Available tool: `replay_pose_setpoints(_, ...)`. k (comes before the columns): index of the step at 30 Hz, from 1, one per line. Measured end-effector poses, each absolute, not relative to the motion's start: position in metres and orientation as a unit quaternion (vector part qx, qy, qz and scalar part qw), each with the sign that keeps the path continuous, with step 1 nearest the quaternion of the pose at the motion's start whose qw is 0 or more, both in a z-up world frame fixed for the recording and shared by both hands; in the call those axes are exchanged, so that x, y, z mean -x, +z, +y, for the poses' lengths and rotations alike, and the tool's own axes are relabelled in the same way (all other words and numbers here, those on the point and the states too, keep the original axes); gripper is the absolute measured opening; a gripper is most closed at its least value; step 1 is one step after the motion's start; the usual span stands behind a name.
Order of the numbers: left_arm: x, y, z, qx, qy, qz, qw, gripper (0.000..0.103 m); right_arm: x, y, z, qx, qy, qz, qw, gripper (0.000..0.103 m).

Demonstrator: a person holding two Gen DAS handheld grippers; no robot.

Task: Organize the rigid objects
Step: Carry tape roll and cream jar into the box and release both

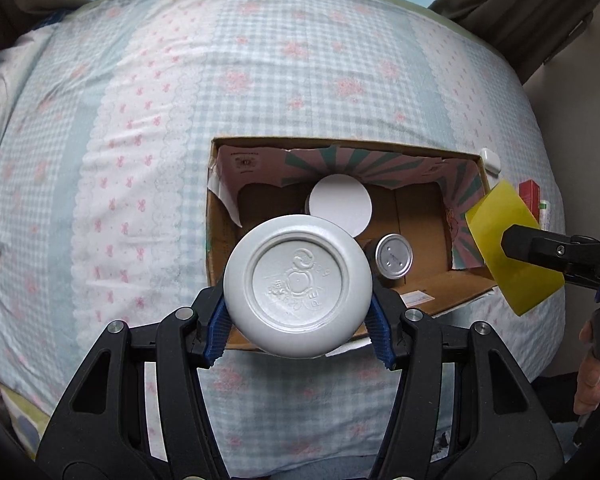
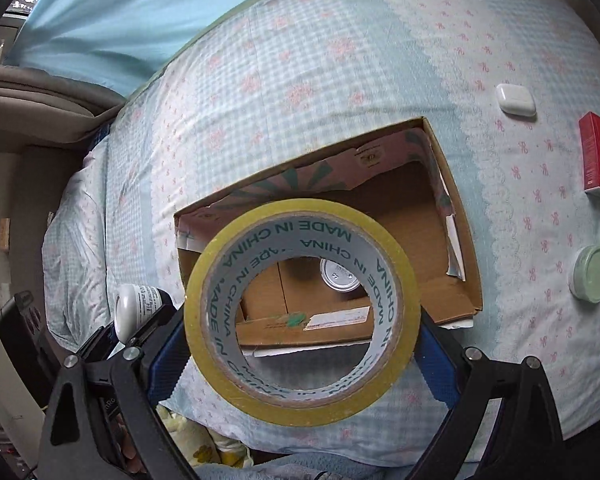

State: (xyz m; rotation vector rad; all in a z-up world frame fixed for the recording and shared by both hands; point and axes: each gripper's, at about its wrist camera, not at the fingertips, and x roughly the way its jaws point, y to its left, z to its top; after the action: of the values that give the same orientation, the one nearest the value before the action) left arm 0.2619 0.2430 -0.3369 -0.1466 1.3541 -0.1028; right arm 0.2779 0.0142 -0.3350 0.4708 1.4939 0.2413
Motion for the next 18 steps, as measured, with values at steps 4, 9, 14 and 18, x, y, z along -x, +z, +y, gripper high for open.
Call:
replay_pose_setpoints(4,-0.276,-0.367,0.236,0.058,-0.053,0.661,0.746,0.053,-0.295,-0.364,0.016,-0.194,0.092,0.698,0.683,0.096)
replay_pose_setpoints(9,-0.286,-0.403,0.230,0.065,-0.053,0.701,0.708,0.053,-0.311,-0.404,0.013,-0.197,0.073,0.737,0.643,0.096)
replay_pose_setpoints(14,-0.294,-0.426,0.224,0.049,-0.048,0.723,0.687,0.053,-0.326,-0.422,0.024,-0.168,0.078,0.748,0.637,0.096)
replay_pose_setpoints(18,-0.298,-0.434,0.217,0.033,-0.051,0.734,0.676,0.053,-0.336,-0.427,0.031,-0.156,0.090,0.742,0.645,0.096)
